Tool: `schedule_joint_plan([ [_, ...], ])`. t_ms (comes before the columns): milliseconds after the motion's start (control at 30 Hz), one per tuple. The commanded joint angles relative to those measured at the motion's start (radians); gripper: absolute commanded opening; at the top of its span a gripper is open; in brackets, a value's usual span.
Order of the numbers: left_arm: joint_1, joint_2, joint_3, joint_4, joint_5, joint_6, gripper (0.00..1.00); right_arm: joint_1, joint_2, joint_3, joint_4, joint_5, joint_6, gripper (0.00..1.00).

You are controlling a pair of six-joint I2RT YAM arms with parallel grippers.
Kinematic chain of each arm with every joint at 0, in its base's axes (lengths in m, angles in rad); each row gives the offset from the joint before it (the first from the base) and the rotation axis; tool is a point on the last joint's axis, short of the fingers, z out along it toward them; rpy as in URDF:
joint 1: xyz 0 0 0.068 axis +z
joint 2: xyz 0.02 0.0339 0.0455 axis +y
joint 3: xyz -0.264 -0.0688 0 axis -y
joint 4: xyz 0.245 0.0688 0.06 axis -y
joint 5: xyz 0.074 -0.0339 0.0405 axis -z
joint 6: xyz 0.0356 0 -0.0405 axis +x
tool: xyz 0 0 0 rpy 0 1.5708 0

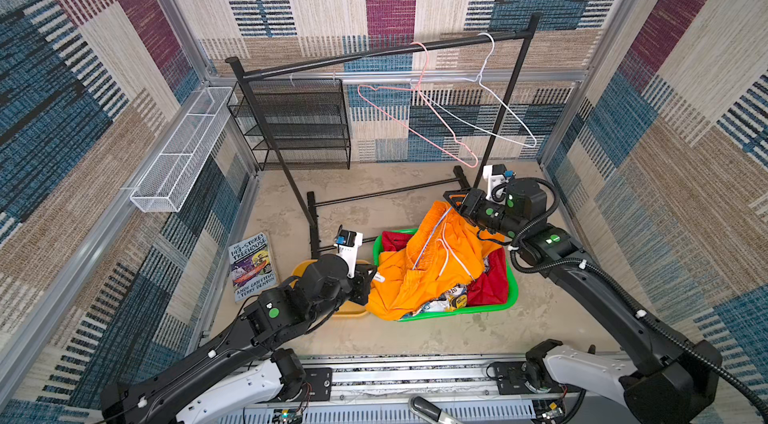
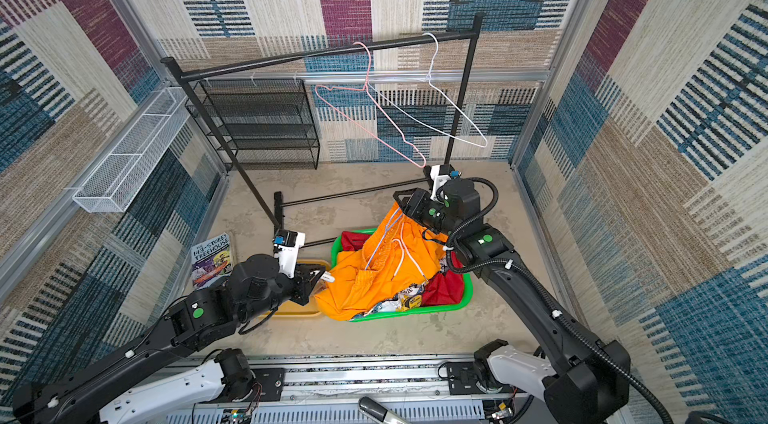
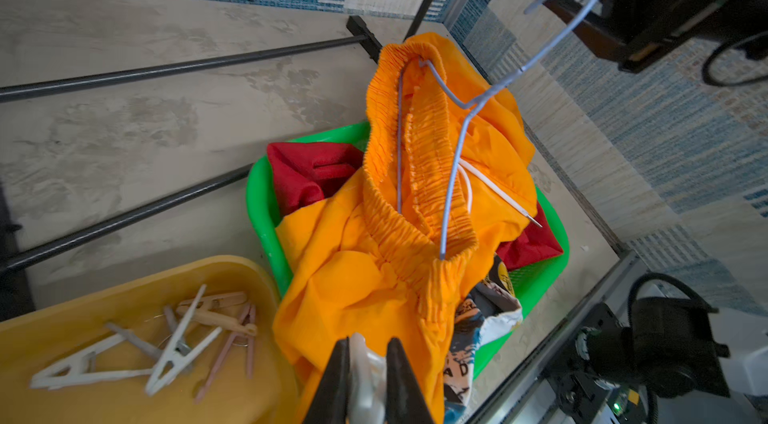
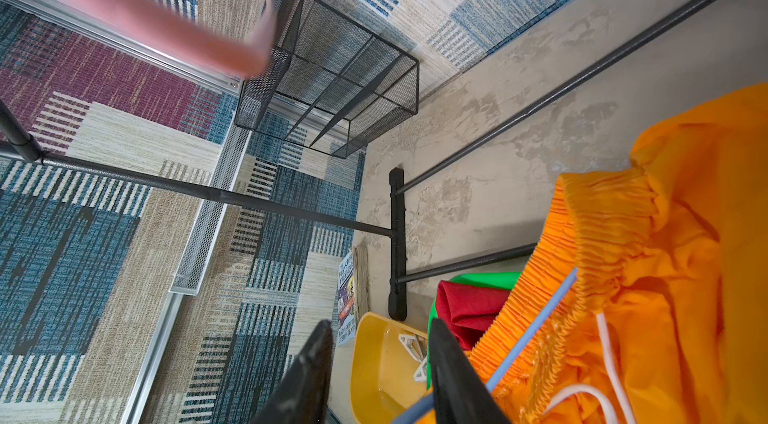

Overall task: Remove the clothespins securing shorts to the hanger
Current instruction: Place the clothespin in the storage box.

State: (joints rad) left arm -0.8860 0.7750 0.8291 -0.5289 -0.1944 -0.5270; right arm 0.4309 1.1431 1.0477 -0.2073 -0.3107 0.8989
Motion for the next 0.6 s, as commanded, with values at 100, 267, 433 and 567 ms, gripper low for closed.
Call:
schedule_joint_plan([
  [100, 0.225, -0.007, -0.003, -0.174, 0.057, -0.028, 0.15, 0.002, 0.003, 0.0, 0.04, 0.002, -0.008, 0.41],
  [267, 0.321, 0.037, -0.062, -0.18, 0.109, -0.06, 0.15, 0.002, 0.004, 0.0, 0.042, -0.004, -0.01, 0.41],
  [433, 0.365, 0.076, -0.133, -0.135, 0.13, -0.074, 0.15, 0.003, 0.003, -0.003, 0.044, -0.007, -0.012, 0.41],
  [567, 0.387, 0.111, -0.168, -0.12, 0.129, -0.071, 0.15, 0.003, 0.003, -0.01, 0.046, -0.01, -0.01, 0.41],
])
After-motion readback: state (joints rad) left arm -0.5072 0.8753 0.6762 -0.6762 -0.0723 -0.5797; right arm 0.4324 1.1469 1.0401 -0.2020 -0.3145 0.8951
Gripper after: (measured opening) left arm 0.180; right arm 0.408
